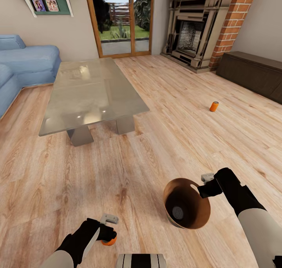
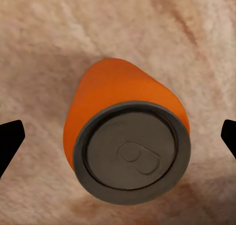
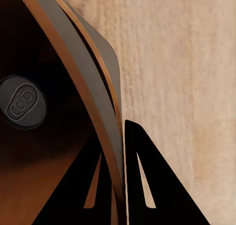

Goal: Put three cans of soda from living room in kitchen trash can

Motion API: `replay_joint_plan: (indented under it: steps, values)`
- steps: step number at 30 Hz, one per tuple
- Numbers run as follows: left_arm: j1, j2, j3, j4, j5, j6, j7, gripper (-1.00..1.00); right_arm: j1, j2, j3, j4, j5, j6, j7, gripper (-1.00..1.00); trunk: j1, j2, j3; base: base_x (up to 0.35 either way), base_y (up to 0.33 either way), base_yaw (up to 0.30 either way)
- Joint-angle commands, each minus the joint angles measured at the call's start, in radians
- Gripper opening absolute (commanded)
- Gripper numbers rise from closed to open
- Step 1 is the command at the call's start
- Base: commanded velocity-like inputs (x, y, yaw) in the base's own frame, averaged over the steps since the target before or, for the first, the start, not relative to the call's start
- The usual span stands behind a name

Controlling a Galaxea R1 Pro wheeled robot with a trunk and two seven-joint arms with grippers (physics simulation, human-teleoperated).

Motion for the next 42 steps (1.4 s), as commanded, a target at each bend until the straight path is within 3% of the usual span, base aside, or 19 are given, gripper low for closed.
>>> replay_joint_plan:
  steps: [1,42]
  values:
    - [0.0,0.0,0.0,0.0,0.0,0.0,0.0,1.0,0.0,0.0,-0.001,0.0,-0.022,0.01,0.006,-1.0,0.0,0.0,0.0,0.0,0.0,0.0]
    - [0.0,0.001,0.001,-0.002,0.006,0.0,0.001,1.0,0.0,0.0,-0.003,0.0,-0.023,0.01,0.006,-1.0,0.003,-0.002,-0.027,0.0,0.0,0.0]
